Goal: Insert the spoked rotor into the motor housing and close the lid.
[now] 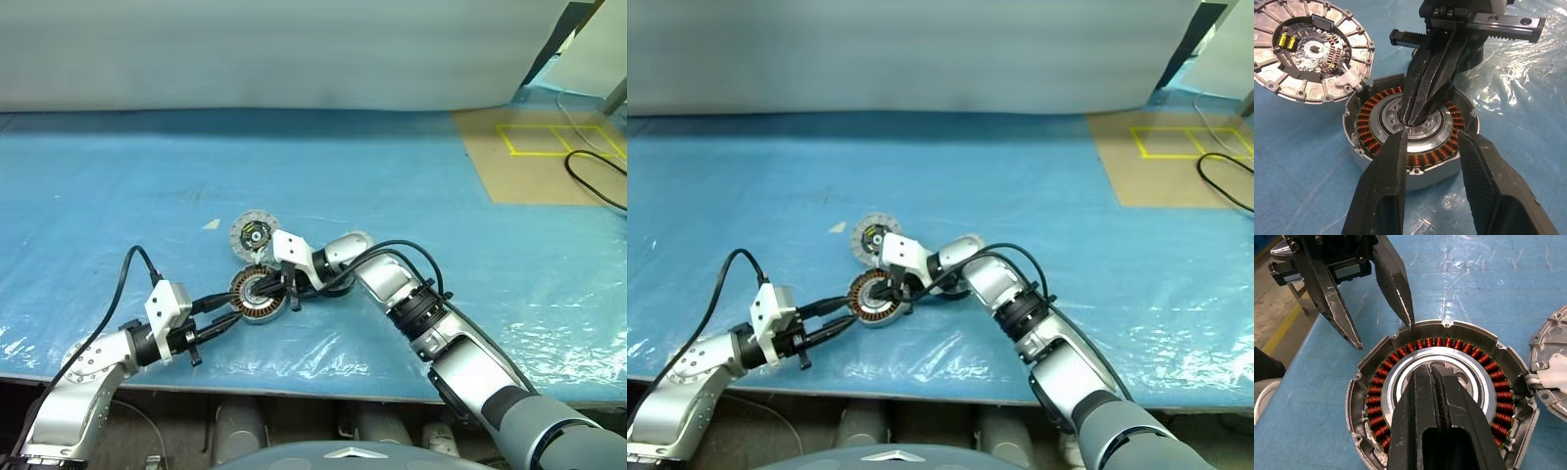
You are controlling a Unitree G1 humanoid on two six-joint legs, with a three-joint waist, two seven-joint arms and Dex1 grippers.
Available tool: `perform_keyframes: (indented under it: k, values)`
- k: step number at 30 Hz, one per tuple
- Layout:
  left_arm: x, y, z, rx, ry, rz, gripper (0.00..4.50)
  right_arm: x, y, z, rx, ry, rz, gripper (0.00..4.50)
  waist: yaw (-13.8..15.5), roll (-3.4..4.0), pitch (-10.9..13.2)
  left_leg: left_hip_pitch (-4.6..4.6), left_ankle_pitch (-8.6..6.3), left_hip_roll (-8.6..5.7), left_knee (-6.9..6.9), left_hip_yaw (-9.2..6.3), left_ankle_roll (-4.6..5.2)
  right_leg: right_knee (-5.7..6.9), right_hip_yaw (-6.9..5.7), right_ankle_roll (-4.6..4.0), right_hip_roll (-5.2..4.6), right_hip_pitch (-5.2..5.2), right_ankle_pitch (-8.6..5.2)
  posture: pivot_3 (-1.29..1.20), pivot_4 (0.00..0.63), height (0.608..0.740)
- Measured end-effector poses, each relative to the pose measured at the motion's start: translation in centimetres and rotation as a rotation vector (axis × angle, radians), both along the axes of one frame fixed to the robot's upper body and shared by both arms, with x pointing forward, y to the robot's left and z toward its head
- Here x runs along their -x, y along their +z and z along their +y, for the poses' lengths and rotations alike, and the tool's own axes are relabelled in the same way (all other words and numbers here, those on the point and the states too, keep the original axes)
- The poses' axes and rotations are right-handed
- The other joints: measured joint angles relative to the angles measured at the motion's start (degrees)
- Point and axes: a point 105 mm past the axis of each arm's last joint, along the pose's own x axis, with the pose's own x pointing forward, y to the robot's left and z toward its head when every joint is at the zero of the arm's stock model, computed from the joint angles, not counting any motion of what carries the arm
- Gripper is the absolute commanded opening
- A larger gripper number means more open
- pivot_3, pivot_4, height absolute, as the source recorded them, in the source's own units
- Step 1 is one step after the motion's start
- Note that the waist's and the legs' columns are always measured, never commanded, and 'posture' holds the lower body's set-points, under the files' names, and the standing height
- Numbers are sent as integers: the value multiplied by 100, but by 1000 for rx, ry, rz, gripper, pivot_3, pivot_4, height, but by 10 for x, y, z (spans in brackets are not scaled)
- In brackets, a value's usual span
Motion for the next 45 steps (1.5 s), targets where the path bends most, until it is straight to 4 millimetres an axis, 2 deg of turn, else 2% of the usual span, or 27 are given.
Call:
perform_keyframes:
  k: [3,6,8,10,14,17,22,27,29,33,36,37,39,41,45]
  values:
    - [-4,1,1,1,2,-5,1702,-2,25,-1,-105,-24,112,10,0,1,0,-3,0,0,2,0,1,-1,0,0,0,-2,0,0,150,740]
    - [-5,1,-1,3,-3,-5,1702,-4,68,1,-223,-7,130,10,-19,0,0,0,1,3,-5,0,-1,-1,-1,0,3,-4,0,0,150,740]
    - [-4,0,-1,3,-5,-1,1702,-2,78,2,-239,9,102,10,-15,-1,-1,1,1,3,-11,0,-2,-3,-3,0,3,-4,0,0,150,740]
    - [-4,-2,-2,5,-9,5,1702,-2,67,3,-192,6,58,10,-13,-1,-1,-2,1,2,-12,0,-3,-6,-3,0,3,-5,0,0,150,740]
    - [-4,-3,-2,5,-9,10,1702,1,22,0,-38,3,-23,10,-7,-1,-1,-7,1,-1,-10,0,-3,-7,-3,0,0,-6,0,0,150,740]
    - [-4,-3,-2,5,-9,10,1702,3,-1,-2,25,-3,-18,10,-16,0,0,-6,1,0,-6,0,-3,-5,-3,0,0,-7,0,0,150,740]
    - [-4,-3,-2,6,-10,12,1702,-1,11,-1,-22,-11,-12,10,-24,0,0,0,1,1,-4,0,-2,-1,0,0,1,-4,0,0,150,740]
    - [-3,-3,-2,8,-10,12,1702,-11,55,-14,-105,-13,-55,10,-2,-1,-1,-5,1,0,-4,0,-2,-5,-1,1,1,-4,0,0,150,740]
    - [-3,-3,-3,15,-13,11,1702,-10,66,-33,-75,4,-103,10,44,-2,-1,-7,1,-2,-5,0,-2,-7,-2,1,0,-1,1,0,150,740]
    - [-4,0,-9,37,-27,2,1702,-11,66,-92,113,42,-222,954,131,-2,-1,-5,1,-1,-4,0,-2,-7,-1,1,0,0,1,0,150,740]
    - [-4,2,-13,50,-40,-1,1702,-8,62,-104,167,91,-277,1547,33,-1,-1,-8,0,4,-5,3,0,5,6,0,9,-1,0,0,150,740]
    - [-7,8,-20,62,-62,-24,1702,-1,55,-113,249,187,-320,1890,17,6,1,2,-6,2,1,3,14,6,5,0,6,-3,0,0,150,740]
    - [-7,8,-25,69,-81,-24,1702,-4,59,-113,275,234,-354,2589,-47,5,0,-3,-7,1,15,5,16,11,12,-1,5,-3,2,0,150,740]
    - [-8,9,-27,72,-86,-32,1702,-7,64,-109,274,244,-359,3088,-47,5,0,-1,-8,3,15,5,17,14,11,-2,6,-3,2,0,150,740]
    - [-8,8,-32,75,-102,-31,1702,-17,72,-95,244,225,-297,3088,-22,5,0,-5,-7,3,20,4,21,14,7,-3,5,-7,1,0,150,740]
